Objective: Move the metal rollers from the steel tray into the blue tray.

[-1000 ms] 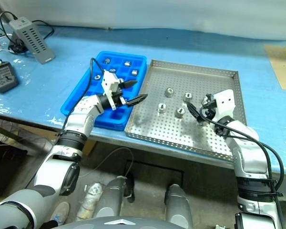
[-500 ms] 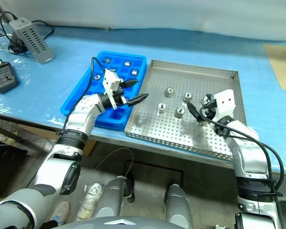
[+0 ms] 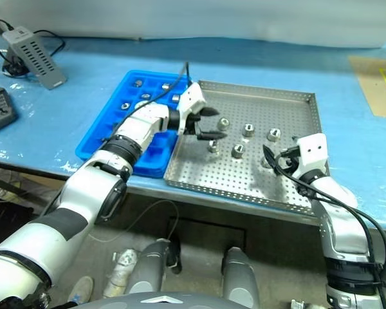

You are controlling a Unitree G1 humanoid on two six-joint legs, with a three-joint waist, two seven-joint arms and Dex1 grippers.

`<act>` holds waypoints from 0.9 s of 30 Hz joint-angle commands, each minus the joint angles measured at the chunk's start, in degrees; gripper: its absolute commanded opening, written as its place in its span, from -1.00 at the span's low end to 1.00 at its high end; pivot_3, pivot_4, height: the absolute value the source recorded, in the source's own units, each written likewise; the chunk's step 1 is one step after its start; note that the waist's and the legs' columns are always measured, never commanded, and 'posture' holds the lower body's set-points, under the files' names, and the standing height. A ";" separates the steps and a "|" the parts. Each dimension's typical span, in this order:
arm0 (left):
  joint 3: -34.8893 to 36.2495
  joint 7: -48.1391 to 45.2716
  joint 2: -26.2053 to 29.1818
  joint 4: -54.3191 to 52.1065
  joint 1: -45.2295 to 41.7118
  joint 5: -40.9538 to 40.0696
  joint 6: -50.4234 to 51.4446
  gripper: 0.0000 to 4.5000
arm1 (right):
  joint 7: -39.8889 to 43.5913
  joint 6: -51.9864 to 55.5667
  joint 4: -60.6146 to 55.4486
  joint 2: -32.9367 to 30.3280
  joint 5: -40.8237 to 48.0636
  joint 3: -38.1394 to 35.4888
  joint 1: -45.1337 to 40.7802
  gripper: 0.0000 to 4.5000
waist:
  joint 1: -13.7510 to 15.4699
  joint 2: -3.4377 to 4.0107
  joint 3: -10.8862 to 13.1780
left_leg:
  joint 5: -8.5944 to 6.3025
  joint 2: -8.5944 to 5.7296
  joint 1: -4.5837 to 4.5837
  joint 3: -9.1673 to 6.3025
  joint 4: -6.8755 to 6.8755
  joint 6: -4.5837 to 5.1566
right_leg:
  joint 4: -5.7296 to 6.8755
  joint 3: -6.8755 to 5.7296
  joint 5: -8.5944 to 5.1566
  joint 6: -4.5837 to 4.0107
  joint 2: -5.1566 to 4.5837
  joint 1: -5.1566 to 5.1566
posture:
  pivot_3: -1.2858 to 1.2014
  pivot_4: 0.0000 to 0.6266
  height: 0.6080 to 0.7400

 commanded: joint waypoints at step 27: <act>21.17 67.68 1.22 -43.06 19.43 6.75 4.28 -0.22 | 8.43 -9.41 27.01 4.83 -3.49 11.09 -25.41 1.00 | 1.89 0.17 -0.15 | 0.09 0.20 -0.18 -0.33 0.07 0.06 | 0.04 -0.66 0.11 -0.06 -0.02 -0.04 | 0.24 -0.52 1.00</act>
